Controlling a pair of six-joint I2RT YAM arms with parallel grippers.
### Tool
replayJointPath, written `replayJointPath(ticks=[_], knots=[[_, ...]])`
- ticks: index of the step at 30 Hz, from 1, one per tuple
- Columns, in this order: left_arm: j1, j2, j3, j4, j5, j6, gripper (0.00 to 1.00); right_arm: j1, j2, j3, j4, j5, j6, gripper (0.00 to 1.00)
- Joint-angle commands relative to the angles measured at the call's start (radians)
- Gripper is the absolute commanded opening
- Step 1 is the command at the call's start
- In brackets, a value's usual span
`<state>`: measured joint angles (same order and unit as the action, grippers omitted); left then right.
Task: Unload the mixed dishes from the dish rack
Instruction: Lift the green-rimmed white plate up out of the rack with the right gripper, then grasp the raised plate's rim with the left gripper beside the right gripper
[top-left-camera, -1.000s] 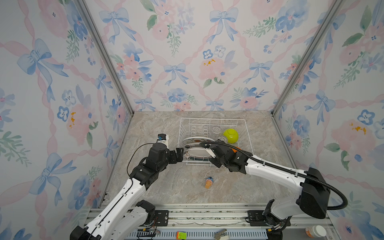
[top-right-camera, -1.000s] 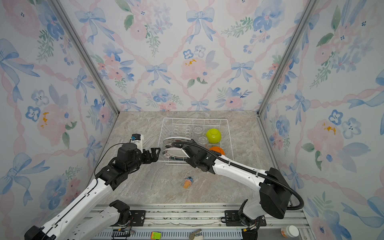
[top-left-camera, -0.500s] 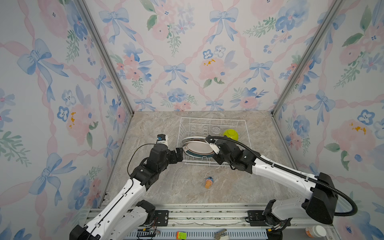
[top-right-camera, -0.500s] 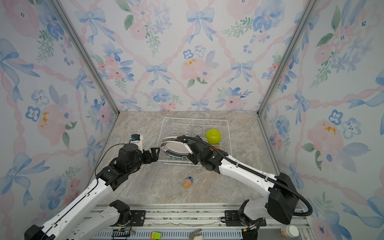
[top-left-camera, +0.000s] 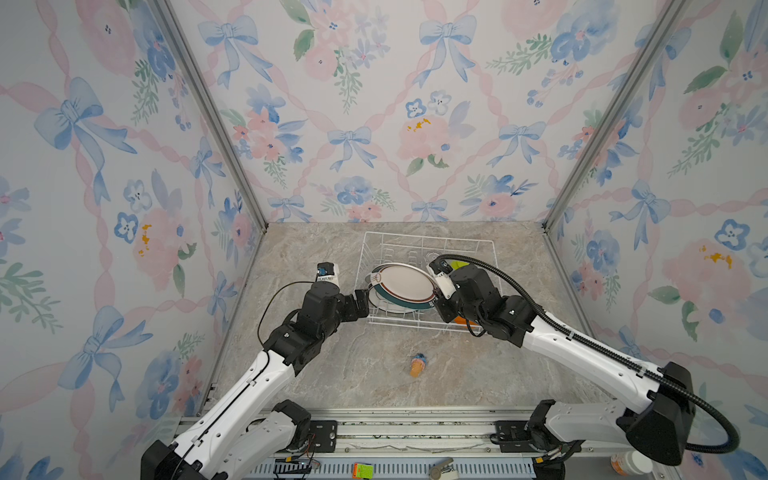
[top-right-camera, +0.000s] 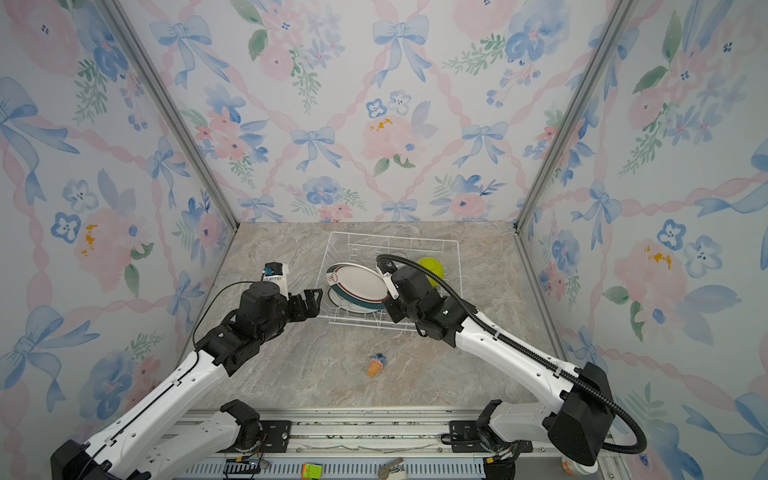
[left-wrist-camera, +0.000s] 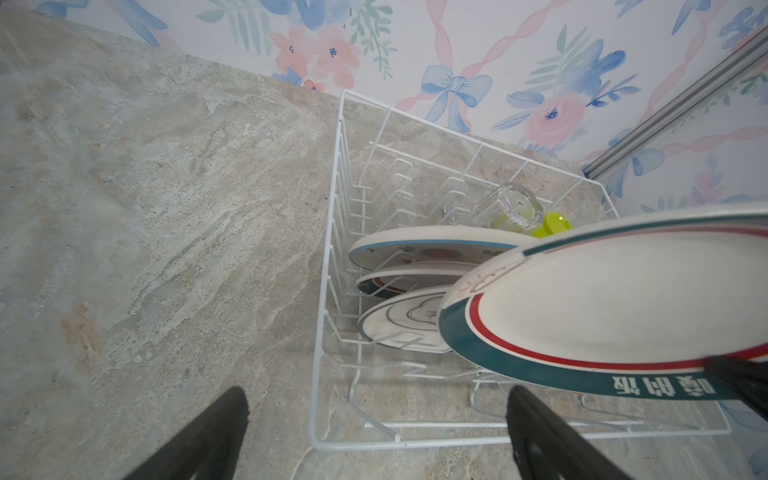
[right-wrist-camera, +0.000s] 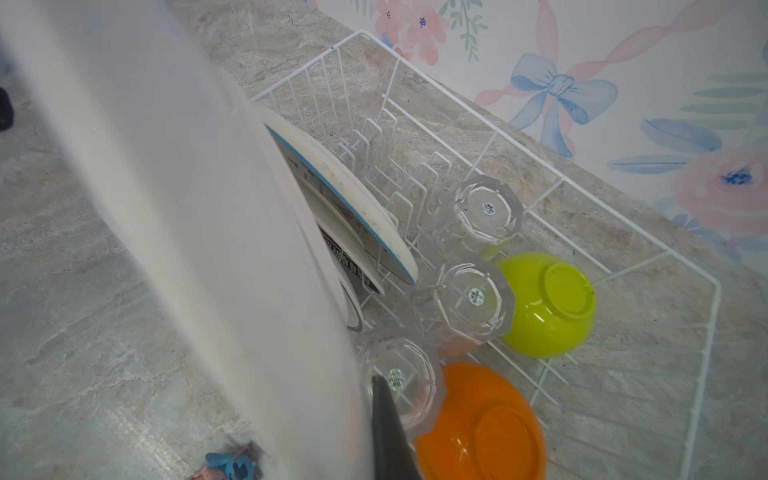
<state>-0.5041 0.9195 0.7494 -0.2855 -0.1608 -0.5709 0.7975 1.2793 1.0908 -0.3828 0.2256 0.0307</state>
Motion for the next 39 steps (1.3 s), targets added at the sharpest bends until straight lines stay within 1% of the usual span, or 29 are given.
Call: replayJointPath(ticks=[1, 10, 14, 18, 21, 24, 29, 32, 36, 39], knots=[[-0.008, 0.016, 0.019, 0.020, 0.004, -0.018, 0.98, -0.040, -0.036, 0.015, 0.094, 0.046, 0.125, 0.00], [-0.033, 0.009, 0.029, 0.036, -0.017, -0.029, 0.98, -0.112, -0.077, -0.014, 0.150, -0.076, 0.261, 0.00], [-0.043, 0.014, 0.031, 0.059, -0.021, -0.029, 0.98, -0.131, -0.087, -0.014, 0.166, -0.096, 0.299, 0.00], [-0.051, 0.038, 0.040, 0.102, -0.008, -0.030, 0.98, -0.166, -0.089, -0.018, 0.203, -0.162, 0.367, 0.00], [-0.057, 0.060, 0.051, 0.146, 0.018, -0.029, 0.98, -0.172, -0.087, -0.015, 0.224, -0.179, 0.389, 0.00], [-0.059, 0.069, 0.047, 0.209, 0.025, -0.031, 0.98, -0.173, -0.089, -0.017, 0.235, -0.186, 0.416, 0.00], [-0.060, 0.086, 0.001, 0.406, 0.023, -0.049, 0.98, -0.188, -0.093, -0.044, 0.313, -0.210, 0.513, 0.00], [-0.060, 0.123, 0.001, 0.510, 0.035, -0.057, 0.98, -0.197, -0.088, -0.052, 0.376, -0.230, 0.566, 0.00], [-0.060, 0.196, 0.058, 0.540, 0.021, -0.054, 0.98, -0.199, -0.067, -0.058, 0.441, -0.245, 0.633, 0.00], [-0.060, 0.237, 0.085, 0.593, 0.042, -0.056, 0.98, -0.201, -0.035, -0.061, 0.509, -0.270, 0.679, 0.00]])
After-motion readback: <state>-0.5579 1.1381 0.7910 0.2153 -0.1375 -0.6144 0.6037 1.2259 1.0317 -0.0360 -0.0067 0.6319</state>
